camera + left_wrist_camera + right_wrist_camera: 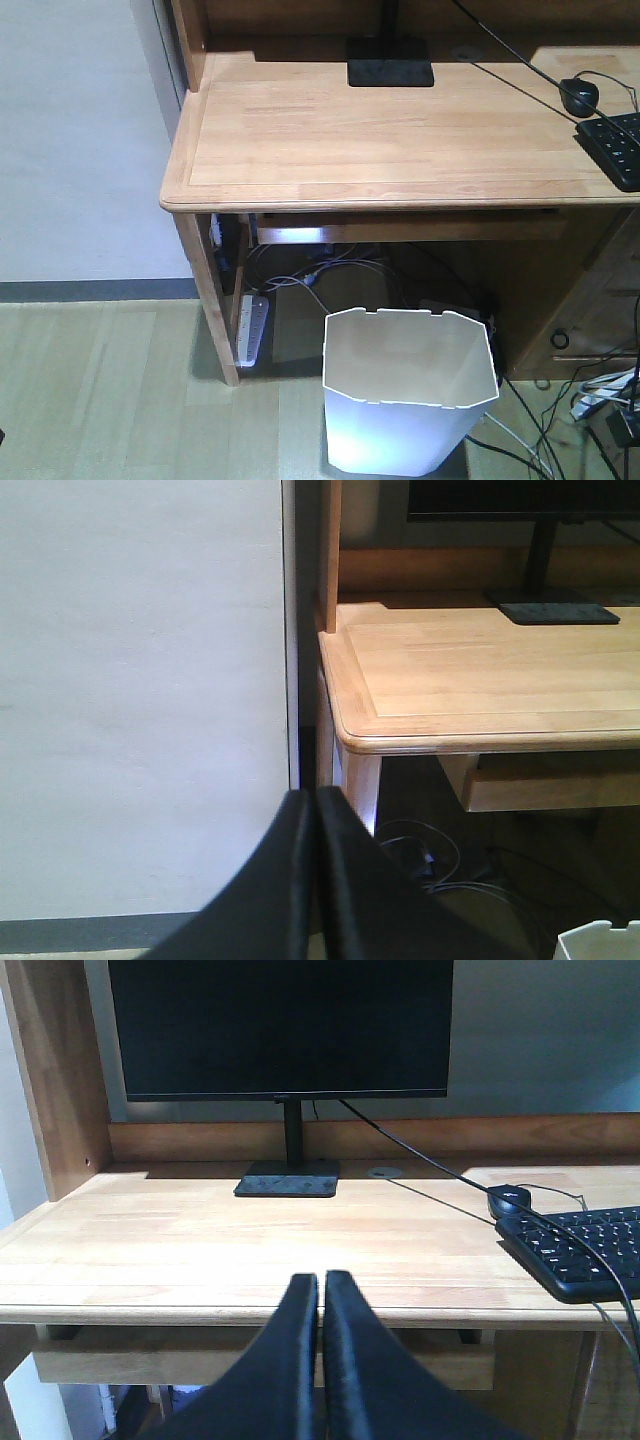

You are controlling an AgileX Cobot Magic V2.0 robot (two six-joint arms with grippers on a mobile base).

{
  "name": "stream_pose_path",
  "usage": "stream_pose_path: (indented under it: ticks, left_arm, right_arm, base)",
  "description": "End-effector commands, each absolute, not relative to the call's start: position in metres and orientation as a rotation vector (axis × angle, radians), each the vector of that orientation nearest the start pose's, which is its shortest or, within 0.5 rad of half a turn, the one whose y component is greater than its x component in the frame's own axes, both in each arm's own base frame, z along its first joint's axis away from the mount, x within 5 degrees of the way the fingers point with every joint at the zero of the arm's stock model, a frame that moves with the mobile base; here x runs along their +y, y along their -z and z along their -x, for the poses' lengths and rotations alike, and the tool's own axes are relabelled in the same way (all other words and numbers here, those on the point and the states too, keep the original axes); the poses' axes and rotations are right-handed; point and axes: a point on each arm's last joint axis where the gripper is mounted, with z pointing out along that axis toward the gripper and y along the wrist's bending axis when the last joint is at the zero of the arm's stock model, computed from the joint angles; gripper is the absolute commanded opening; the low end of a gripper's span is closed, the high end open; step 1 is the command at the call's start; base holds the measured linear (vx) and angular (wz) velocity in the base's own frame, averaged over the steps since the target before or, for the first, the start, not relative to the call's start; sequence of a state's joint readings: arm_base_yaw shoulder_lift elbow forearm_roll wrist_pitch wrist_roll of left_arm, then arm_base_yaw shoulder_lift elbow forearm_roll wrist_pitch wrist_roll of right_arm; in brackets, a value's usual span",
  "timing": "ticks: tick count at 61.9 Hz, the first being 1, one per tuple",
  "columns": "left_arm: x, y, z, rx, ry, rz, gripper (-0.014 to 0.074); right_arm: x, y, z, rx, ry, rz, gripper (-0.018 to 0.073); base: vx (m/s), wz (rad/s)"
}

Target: Move trash bin to bedside with robot

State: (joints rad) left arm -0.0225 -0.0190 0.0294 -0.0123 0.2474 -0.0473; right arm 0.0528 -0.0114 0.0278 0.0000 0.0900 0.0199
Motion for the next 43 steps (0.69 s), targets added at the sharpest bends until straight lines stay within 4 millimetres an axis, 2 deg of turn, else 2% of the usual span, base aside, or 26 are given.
stream_pose_path:
  ticks: [1, 31, 43]
  left_arm:
    - [-0.002, -0.179, -0.056, 1.688, 0.078, 0.035, -0.0006]
    - [-0.002, -0.179, -0.056, 1.688, 0.078, 0.035, -0.0006]
    - [-0.002, -0.179, -0.056, 1.688, 0.078, 0.035, -0.0006]
  right_arm:
    - [0.003, -0.197, -0.056, 1.524, -0.046, 0.029, -0.0011]
    - [0.003, -0.197, -0.056, 1.52, -0.001, 0.072, -0.0011]
    - [0.003, -0.21, -0.055, 1.406, 0.012, 0.078, -0.0011]
  base:
    - [0.0, 0.0]
    - [0.0, 0.0]
    - [0.0, 0.0]
